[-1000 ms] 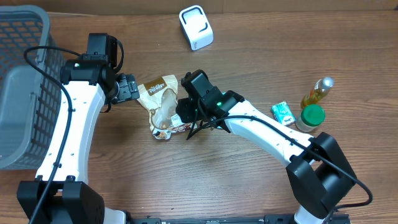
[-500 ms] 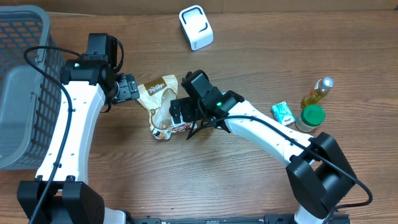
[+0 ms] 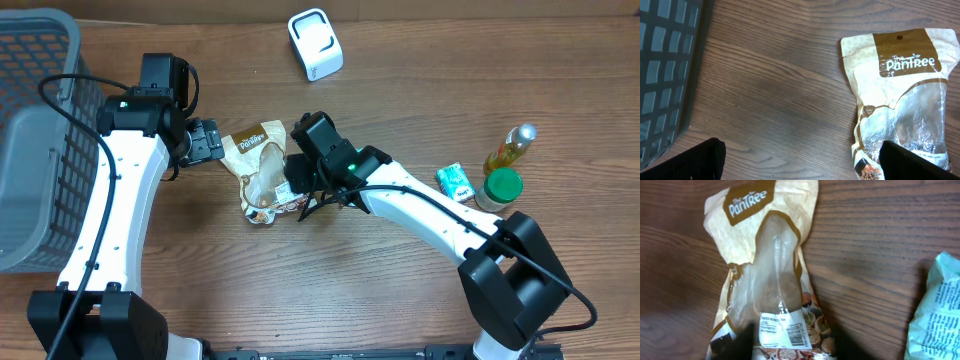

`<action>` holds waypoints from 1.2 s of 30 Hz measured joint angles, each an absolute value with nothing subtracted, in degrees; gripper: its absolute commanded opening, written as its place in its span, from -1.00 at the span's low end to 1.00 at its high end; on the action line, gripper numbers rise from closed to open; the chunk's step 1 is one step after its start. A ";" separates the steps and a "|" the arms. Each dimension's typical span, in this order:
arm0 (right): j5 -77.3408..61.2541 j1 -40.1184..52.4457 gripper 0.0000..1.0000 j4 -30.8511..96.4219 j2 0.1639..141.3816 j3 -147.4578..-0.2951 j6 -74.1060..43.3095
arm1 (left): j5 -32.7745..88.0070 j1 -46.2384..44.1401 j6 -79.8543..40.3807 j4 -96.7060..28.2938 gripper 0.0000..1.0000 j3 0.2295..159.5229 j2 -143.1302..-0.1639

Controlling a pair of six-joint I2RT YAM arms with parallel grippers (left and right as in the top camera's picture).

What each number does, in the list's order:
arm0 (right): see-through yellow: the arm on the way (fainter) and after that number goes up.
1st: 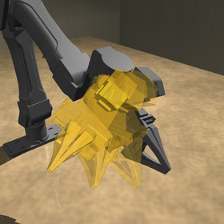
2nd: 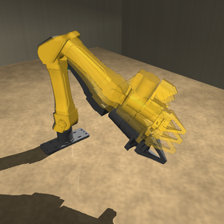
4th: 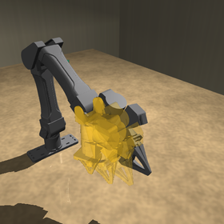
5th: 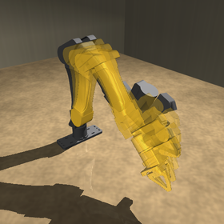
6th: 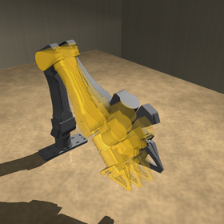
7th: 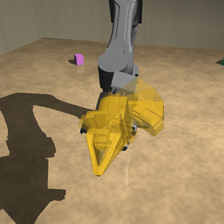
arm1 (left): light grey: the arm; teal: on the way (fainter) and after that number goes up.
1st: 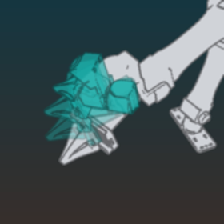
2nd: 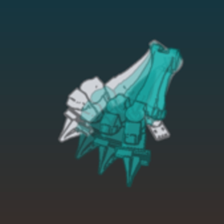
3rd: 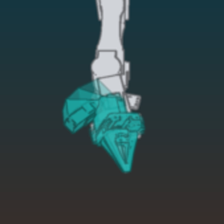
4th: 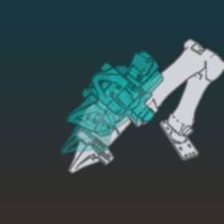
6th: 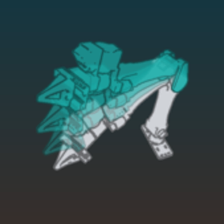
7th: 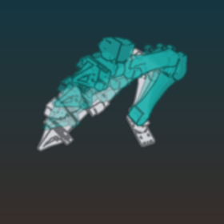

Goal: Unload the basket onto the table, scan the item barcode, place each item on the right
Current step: 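Lift the PanTree bag and set it down further left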

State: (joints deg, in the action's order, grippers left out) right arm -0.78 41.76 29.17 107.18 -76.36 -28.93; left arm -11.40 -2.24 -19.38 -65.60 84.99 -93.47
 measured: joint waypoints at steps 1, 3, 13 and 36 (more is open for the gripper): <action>-0.19 41.76 -0.93 29.23 107.24 -76.36 -29.45 | -11.40 -2.24 -19.38 -65.60 0.99 84.99 -93.47; 1.23 41.76 -0.93 29.36 107.35 -76.36 -30.04 | -11.40 -2.24 -19.38 -65.58 0.99 84.99 -93.47; 5.37 41.76 -0.90 29.34 107.37 -76.36 -34.92 | -11.40 -2.24 -19.38 -65.60 0.99 84.99 -93.47; -4.29 42.00 -0.91 12.64 107.48 -63.40 -36.07 | -11.40 -2.24 -19.38 -65.58 0.99 84.99 -93.47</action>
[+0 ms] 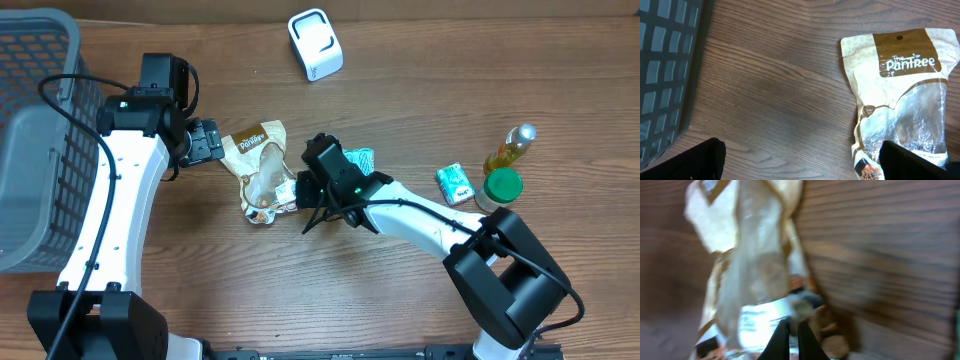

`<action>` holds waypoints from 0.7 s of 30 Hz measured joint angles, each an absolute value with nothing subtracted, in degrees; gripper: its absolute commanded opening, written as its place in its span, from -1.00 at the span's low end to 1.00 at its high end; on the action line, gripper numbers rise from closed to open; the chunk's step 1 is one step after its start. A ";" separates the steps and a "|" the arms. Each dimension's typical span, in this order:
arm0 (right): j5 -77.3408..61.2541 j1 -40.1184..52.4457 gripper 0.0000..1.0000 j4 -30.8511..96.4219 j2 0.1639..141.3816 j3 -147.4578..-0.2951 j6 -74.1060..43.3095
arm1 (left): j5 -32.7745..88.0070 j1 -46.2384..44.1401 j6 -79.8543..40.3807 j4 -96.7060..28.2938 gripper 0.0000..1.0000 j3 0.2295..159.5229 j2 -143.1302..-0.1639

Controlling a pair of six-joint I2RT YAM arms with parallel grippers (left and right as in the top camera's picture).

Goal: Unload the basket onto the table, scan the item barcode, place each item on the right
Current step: 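Lift the PanTree bag and set it down further left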

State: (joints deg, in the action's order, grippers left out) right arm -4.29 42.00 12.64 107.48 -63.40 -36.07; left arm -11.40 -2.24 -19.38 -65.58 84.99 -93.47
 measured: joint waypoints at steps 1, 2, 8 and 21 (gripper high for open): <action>-5.63 42.44 -0.89 12.23 107.48 -63.40 -36.03 | -11.40 -2.24 -19.38 -65.60 0.99 84.99 -93.47; -6.24 43.07 -0.86 11.79 107.48 -63.37 -36.05 | -11.40 -2.24 -19.38 -65.60 0.99 84.99 -93.47; -8.23 49.67 -0.74 7.05 107.48 -63.31 -36.03 | -11.40 -2.24 -19.38 -65.58 0.99 84.99 -93.47; -6.94 43.24 -0.74 3.60 107.48 -63.31 -30.28 | -11.40 -2.24 -19.38 -65.58 0.99 84.99 -93.47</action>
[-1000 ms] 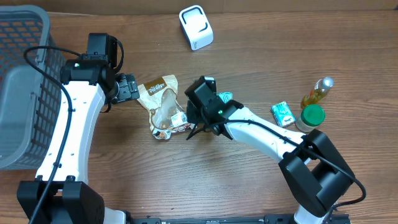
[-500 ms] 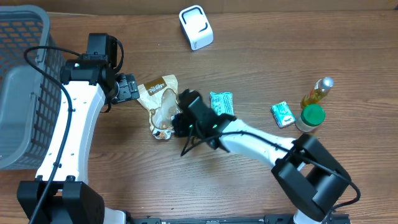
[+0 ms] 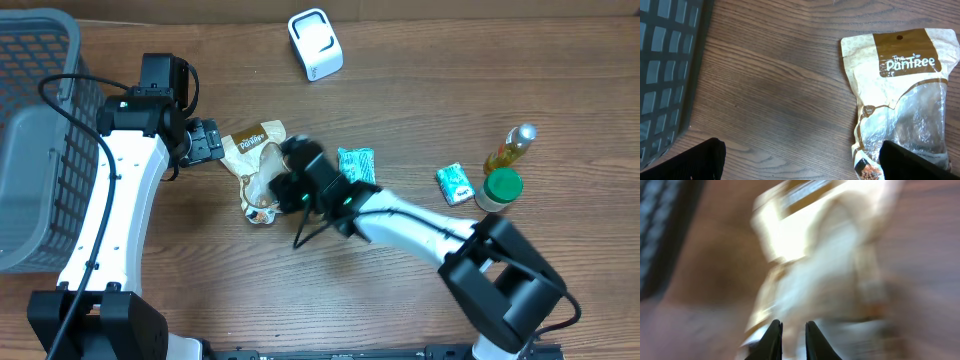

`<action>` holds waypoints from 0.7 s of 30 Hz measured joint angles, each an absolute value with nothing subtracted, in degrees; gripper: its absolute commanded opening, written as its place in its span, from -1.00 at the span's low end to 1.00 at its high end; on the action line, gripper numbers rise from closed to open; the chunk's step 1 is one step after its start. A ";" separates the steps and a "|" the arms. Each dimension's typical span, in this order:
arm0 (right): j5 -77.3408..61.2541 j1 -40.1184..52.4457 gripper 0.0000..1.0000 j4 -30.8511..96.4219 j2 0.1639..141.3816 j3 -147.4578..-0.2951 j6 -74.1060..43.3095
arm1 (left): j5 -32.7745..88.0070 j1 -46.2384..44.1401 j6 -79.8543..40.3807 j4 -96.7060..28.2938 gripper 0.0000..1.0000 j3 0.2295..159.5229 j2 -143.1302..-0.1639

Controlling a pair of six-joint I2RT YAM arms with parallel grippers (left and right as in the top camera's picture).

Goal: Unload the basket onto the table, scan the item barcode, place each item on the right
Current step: 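Lift the PanTree bag and set it down further left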

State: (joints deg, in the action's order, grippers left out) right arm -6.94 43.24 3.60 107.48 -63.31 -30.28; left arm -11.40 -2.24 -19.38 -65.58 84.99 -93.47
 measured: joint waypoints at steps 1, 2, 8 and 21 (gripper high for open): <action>-6.74 41.45 -0.70 4.14 107.48 -63.31 -30.22 | -11.40 -2.24 -19.38 -65.60 0.99 84.99 -93.47; -6.57 39.99 -0.67 4.60 107.48 -63.31 -30.20 | -11.38 -2.24 -19.38 -65.60 0.99 84.99 -93.47; -5.82 34.13 -0.65 7.81 107.48 -63.31 -30.00 | -11.40 -2.24 -19.38 -65.58 0.99 84.99 -93.47; -5.80 37.45 -0.65 4.75 111.22 -63.31 -30.02 | -11.40 -2.24 -19.38 -65.58 0.99 84.99 -93.47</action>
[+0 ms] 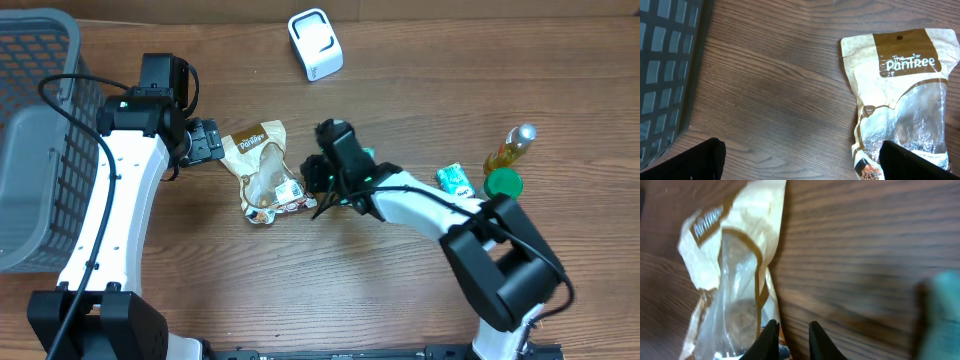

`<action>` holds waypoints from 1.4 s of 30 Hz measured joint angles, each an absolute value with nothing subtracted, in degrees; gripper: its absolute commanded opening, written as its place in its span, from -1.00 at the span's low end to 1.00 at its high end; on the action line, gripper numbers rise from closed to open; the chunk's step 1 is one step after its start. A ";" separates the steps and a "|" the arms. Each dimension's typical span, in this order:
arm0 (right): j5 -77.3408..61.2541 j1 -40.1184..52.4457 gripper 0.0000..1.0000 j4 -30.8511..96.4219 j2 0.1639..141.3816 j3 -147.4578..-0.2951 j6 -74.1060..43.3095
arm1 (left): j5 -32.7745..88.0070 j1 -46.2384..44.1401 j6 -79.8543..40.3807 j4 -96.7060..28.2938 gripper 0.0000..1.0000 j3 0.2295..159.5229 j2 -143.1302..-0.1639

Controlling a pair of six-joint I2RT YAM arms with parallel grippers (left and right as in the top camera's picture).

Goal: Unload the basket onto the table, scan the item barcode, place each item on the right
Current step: 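Lift the PanTree bag and set it down further left, then return the right gripper to the light-blue packet and grasp it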

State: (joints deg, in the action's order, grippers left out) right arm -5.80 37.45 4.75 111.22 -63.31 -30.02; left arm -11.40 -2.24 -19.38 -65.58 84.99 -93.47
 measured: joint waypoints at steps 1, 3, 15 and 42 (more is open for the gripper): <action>-5.98 37.93 -0.65 4.49 112.03 -63.31 -30.02 | -11.40 -2.24 -19.38 -65.60 0.99 84.99 -93.47; -7.31 38.68 -0.65 3.79 112.84 -63.20 -30.09 | -11.40 -2.24 -19.38 -65.58 0.99 84.99 -93.47; -16.23 47.07 -0.38 -2.24 112.95 -63.20 -30.13 | -11.40 -2.24 -19.38 -65.60 0.99 84.99 -93.47; -6.24 25.65 0.10 29.08 102.94 -63.24 -30.00 | -11.40 -2.24 -19.38 -65.58 0.99 84.99 -93.47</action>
State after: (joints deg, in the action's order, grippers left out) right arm -6.24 25.65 29.08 102.94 -63.24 -30.00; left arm -11.40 -2.24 -19.38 -65.58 84.99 -93.47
